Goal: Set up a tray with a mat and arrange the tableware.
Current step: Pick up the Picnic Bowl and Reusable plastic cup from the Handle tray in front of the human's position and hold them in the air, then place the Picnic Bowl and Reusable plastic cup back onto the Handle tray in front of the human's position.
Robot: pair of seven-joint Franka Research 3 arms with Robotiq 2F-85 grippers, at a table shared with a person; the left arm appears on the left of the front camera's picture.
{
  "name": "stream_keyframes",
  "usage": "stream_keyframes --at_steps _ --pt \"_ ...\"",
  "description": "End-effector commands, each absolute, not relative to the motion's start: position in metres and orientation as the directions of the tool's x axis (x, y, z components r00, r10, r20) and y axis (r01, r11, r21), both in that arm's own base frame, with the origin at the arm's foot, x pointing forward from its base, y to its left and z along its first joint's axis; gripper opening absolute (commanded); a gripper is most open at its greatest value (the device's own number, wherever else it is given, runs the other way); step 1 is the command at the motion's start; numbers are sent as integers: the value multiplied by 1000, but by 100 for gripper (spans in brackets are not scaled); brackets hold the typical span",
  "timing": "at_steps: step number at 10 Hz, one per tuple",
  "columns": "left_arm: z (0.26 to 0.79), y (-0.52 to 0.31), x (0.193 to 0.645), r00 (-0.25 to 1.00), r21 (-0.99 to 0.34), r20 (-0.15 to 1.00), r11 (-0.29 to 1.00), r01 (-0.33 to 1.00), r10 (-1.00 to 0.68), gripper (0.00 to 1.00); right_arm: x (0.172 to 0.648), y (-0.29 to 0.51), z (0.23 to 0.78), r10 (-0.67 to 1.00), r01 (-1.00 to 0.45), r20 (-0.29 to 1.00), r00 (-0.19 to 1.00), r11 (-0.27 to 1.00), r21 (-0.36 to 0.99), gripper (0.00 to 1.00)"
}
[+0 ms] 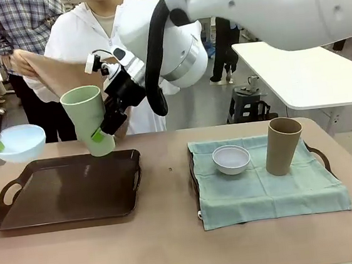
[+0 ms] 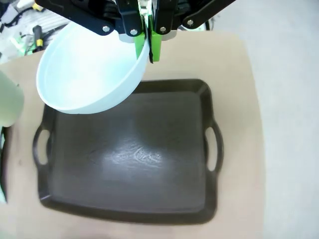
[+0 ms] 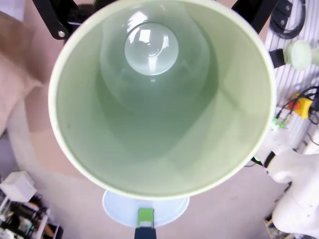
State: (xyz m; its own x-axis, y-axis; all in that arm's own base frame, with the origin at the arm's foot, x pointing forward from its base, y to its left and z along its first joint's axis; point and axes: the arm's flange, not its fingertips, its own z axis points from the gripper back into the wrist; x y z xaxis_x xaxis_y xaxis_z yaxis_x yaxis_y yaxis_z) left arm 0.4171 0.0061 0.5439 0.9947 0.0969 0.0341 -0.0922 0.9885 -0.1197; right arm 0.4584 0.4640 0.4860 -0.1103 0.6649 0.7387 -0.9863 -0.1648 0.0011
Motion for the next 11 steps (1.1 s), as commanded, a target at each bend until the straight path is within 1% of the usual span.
stream_keyframes --at_steps 1,2,3,4,11 --pt "557 4 410 989 -126 58 984 -126 134 0 435 449 491 650 -989 750 -127 -140 -46 0" --pt "560 5 404 987 -125 43 981 -149 156 0 434 448 493 647 -990 753 -118 -138 -37 0" --pt "555 8 409 985 -123 23 978 -166 170 0 449 441 487 651 -992 753 -99 -126 -22 0" --pt "567 6 406 990 -124 67 986 -114 123 0 440 458 505 660 -989 742 -116 -147 -23 0" --pt "567 6 406 990 -124 67 986 -114 123 0 440 458 505 660 -989 742 -116 -147 -23 0"
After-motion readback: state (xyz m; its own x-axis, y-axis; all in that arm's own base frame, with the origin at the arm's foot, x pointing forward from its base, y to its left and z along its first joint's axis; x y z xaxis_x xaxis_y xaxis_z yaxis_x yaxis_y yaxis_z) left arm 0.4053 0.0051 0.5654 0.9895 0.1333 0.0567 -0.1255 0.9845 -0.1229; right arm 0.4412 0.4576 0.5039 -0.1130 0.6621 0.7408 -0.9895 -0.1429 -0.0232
